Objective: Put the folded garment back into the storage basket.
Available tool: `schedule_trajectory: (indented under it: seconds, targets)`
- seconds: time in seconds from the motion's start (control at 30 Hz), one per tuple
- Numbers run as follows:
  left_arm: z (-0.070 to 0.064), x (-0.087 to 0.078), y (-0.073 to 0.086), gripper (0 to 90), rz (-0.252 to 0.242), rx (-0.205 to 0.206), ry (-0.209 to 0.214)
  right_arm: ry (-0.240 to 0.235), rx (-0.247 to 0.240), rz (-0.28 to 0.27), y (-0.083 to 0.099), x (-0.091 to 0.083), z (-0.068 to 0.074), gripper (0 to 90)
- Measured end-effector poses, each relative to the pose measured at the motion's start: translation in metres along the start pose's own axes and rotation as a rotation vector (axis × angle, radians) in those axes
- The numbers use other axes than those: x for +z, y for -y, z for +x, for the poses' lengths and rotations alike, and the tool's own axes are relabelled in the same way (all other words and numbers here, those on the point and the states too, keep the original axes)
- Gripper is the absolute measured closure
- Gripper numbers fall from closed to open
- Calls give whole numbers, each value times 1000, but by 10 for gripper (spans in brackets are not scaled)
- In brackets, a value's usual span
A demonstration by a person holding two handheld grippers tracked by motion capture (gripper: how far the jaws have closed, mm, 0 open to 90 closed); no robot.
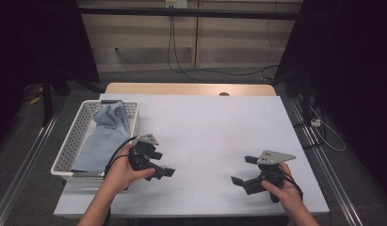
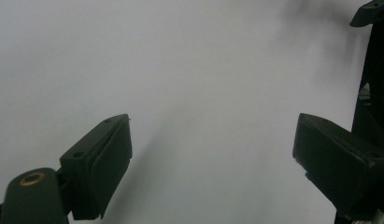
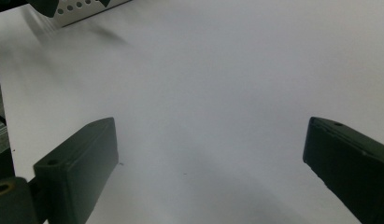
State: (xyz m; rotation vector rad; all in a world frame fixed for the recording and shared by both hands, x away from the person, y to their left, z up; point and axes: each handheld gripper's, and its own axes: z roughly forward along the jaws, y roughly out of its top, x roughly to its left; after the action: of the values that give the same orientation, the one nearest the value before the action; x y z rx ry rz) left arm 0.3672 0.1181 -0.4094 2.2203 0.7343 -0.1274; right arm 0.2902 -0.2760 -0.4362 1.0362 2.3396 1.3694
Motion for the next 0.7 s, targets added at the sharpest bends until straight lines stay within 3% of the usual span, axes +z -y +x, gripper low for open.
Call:
schedule_trajectory:
  seconds: [0.7]
  targets:
    - [4,-2,13,111,10,3,-2,10,-1,-10,3,-2,-2,30]
